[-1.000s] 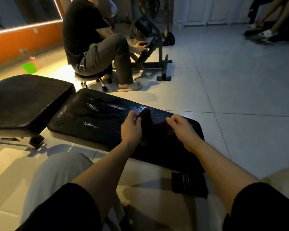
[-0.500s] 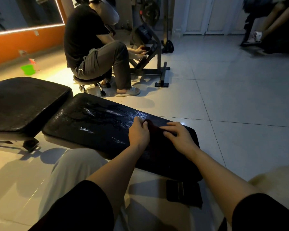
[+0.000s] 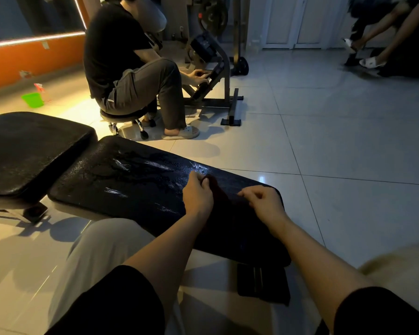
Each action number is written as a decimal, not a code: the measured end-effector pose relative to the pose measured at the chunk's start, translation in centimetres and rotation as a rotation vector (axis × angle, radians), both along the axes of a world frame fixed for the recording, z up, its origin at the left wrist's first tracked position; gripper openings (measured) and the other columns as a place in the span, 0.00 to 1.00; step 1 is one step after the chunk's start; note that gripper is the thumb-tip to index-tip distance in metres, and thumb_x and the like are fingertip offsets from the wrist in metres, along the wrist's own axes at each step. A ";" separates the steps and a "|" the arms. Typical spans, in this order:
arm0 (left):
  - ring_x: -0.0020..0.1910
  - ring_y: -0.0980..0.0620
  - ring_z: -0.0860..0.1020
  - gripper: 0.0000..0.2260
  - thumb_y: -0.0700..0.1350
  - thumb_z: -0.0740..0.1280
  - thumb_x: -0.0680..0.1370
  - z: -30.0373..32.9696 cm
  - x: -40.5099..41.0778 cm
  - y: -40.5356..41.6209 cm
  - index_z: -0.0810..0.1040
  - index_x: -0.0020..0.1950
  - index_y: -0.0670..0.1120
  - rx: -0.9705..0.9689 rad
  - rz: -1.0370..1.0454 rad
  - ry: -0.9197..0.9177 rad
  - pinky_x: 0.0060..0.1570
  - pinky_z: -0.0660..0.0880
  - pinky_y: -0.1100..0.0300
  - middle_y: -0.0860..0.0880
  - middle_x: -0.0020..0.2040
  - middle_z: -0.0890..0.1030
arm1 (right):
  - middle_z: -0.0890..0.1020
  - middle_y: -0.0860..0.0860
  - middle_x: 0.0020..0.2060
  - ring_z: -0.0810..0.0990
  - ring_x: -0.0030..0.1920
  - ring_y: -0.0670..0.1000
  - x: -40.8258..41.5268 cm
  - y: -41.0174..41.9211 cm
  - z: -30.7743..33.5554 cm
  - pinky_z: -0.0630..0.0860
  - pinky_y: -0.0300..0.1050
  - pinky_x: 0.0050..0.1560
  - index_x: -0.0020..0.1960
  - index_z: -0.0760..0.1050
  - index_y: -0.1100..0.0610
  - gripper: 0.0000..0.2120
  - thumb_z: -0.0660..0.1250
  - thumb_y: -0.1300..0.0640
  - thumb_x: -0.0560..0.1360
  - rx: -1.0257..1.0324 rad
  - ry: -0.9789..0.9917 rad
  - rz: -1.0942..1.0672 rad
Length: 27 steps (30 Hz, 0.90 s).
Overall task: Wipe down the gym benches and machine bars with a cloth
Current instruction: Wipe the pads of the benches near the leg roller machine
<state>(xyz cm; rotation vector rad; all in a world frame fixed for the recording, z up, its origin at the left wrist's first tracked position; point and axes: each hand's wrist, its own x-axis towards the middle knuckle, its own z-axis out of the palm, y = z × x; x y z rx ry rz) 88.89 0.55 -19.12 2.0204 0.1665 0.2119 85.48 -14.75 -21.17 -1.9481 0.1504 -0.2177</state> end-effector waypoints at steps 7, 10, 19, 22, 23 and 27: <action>0.44 0.50 0.72 0.04 0.41 0.60 0.82 -0.1 0.5 0.2 0.70 0.50 0.42 -0.097 -0.030 0.019 0.38 0.67 0.60 0.49 0.43 0.73 | 0.84 0.57 0.44 0.83 0.47 0.54 0.0 0.9 -1.3 0.79 0.52 0.55 0.47 0.82 0.61 0.03 0.72 0.61 0.74 -0.110 0.166 0.311; 0.44 0.49 0.73 0.04 0.42 0.59 0.82 -0.2 0.6 0.5 0.70 0.50 0.42 -0.044 -0.025 0.018 0.41 0.68 0.57 0.49 0.42 0.73 | 0.81 0.58 0.42 0.80 0.43 0.55 0.4 0.6 -1.6 0.77 0.47 0.49 0.46 0.78 0.62 0.04 0.65 0.65 0.78 0.028 0.120 0.192; 0.49 0.50 0.71 0.24 0.61 0.71 0.72 -1.8 0.4 1.6 0.71 0.64 0.55 0.321 -0.332 0.015 0.53 0.73 0.56 0.48 0.56 0.66 | 0.75 0.51 0.42 0.73 0.42 0.47 3.0 -0.3 -1.6 0.68 0.43 0.45 0.48 0.71 0.54 0.07 0.62 0.66 0.78 -0.022 -0.006 -0.052; 0.52 0.49 0.71 0.17 0.53 0.75 0.70 -2.9 0.0 1.6 0.78 0.57 0.53 0.577 -0.437 0.009 0.58 0.72 0.56 0.48 0.58 0.60 | 0.76 0.56 0.51 0.76 0.50 0.52 2.8 -0.8 -2.4 0.73 0.44 0.54 0.44 0.77 0.49 0.11 0.76 0.61 0.67 -0.042 0.083 0.099; 0.52 0.47 0.72 0.12 0.49 0.74 0.72 -3.2 -0.1 1.7 0.80 0.55 0.51 0.635 -0.433 -0.003 0.58 0.73 0.54 0.48 0.58 0.60 | 0.73 0.54 0.56 0.74 0.54 0.51 2.6 -1.0 -2.7 0.72 0.43 0.60 0.47 0.79 0.49 0.15 0.78 0.59 0.63 -0.178 0.135 0.197; 0.56 0.48 0.69 0.10 0.52 0.66 0.78 -4.2 -0.4 1.5 0.82 0.56 0.51 0.760 -0.312 -0.052 0.62 0.67 0.53 0.48 0.60 0.64 | 0.66 0.52 0.69 0.66 0.67 0.53 1.3 -1.5 -3.7 0.64 0.45 0.67 0.58 0.81 0.55 0.13 0.70 0.60 0.74 -0.655 0.169 0.167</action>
